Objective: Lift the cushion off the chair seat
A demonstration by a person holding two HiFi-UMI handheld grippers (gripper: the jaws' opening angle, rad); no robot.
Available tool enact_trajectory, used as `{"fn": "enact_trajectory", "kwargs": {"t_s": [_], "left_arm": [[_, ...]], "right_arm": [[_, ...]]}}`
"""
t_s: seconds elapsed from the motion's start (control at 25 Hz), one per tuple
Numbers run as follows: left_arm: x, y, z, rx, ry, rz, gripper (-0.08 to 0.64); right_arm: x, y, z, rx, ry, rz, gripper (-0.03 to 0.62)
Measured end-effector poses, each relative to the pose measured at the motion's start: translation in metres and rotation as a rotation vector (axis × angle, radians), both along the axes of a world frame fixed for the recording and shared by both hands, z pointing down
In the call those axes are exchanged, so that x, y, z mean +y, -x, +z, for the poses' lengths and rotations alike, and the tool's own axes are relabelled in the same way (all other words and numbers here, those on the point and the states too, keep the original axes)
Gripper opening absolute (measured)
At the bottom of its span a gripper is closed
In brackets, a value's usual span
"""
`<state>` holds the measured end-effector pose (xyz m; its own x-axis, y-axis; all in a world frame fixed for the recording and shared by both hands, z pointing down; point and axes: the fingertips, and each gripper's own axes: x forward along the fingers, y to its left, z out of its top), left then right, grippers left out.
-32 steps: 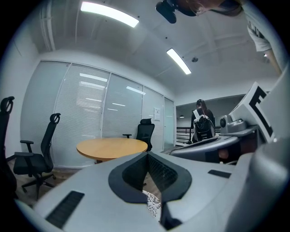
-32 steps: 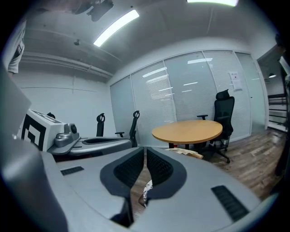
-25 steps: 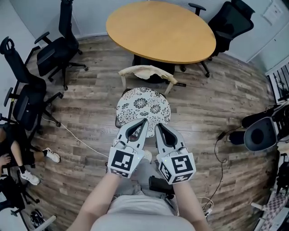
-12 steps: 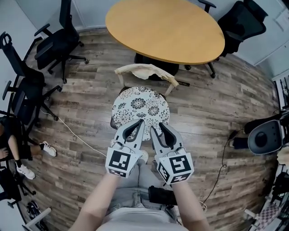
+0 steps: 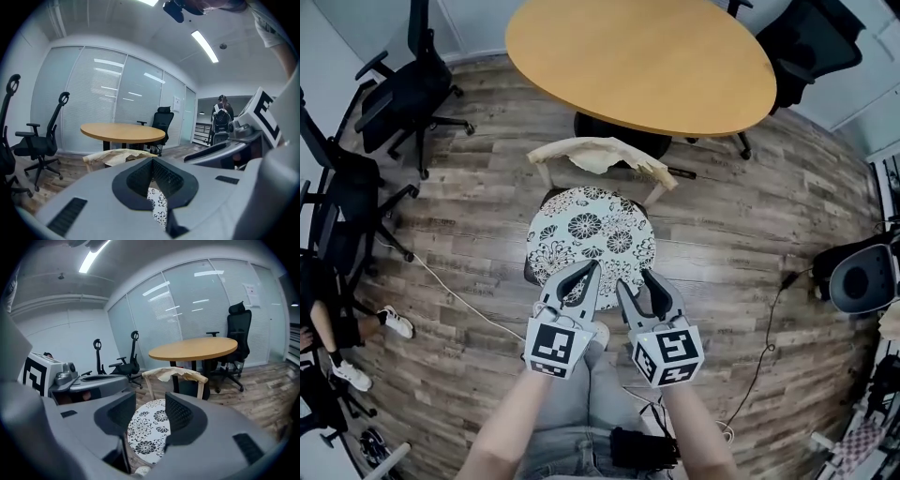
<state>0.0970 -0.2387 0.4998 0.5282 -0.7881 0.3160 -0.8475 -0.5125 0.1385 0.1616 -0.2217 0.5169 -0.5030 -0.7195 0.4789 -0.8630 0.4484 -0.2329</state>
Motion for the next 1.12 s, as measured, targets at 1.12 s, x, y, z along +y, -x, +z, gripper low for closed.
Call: {"fn": "enact_trajectory", "kwargs": {"t_s": [1.12], "left_arm": [[-0.033,-0.039,0.194,-0.027,0.149,0.144,-0.008]], "right_arm": [[-0.031,-0.088,0.280,0.137,0.384,0.232,0.252]]}}
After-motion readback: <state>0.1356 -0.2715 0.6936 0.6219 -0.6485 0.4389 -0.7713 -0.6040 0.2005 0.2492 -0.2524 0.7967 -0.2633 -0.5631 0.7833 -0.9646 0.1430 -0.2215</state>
